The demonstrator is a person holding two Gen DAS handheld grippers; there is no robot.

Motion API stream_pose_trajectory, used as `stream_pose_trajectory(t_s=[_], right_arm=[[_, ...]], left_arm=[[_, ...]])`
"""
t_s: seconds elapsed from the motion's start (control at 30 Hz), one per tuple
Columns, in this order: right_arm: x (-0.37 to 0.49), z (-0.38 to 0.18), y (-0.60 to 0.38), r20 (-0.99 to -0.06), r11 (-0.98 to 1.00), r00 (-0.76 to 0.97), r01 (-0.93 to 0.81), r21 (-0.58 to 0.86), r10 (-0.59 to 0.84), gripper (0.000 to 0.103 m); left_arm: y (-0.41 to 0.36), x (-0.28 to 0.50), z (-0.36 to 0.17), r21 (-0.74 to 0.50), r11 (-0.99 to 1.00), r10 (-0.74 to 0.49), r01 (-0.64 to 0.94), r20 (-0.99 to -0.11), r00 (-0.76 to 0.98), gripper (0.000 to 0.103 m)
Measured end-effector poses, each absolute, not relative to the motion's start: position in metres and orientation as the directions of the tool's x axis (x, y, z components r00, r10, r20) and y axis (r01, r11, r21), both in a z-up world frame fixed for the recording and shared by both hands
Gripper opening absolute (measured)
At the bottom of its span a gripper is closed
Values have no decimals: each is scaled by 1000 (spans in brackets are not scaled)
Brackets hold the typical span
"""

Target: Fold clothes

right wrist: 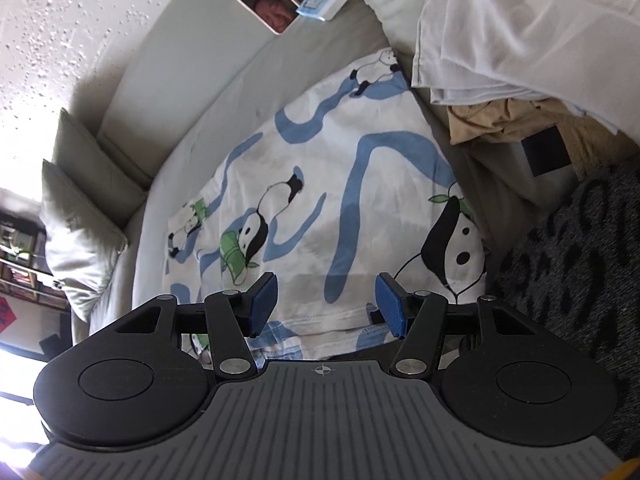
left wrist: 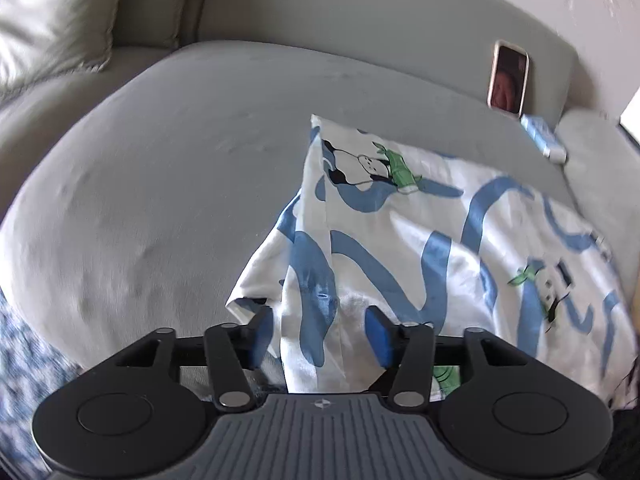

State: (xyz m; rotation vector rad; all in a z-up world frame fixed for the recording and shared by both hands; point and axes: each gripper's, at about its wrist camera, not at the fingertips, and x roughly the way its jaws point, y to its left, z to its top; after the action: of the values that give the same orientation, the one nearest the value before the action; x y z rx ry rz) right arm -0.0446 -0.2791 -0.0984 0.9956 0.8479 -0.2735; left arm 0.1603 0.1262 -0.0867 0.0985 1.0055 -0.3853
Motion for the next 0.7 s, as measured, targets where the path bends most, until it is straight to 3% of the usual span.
stream_pose_trajectory(t_s=[0.17, 0.23, 0.27, 0.53, 0.67, 0.7], right_arm=[[-39, -98, -271, -733, 563, 653, 540, 626, 190, 60], [-39, -98, -270, -735, 567, 650, 538, 624, 192, 60], [-39, -99, -270, -736, 567, 649, 540, 623, 191, 60], [-37, -101, -270, -736, 560, 648, 543, 626, 195, 60], [-32, -102, -268, -734, 565, 647, 535, 628, 204, 60], [-31, -103, -267, -734, 566, 647, 532, 629, 207, 60]], left_arm=[[112, 170, -95, -29, 910, -239, 414, -852, 466, 51], [107, 174, -98, -8, 896, -236, 444, -856, 460, 28], [104, 177, -99, -2, 890, -236, 456, -858, 456, 1], [106, 199, -67, 56, 874, -245, 482, -806, 539, 0], [113, 212, -72, 91, 883, -185, 461, -834, 519, 1], [114, 215, -78, 96, 884, -167, 457, -849, 501, 6]])
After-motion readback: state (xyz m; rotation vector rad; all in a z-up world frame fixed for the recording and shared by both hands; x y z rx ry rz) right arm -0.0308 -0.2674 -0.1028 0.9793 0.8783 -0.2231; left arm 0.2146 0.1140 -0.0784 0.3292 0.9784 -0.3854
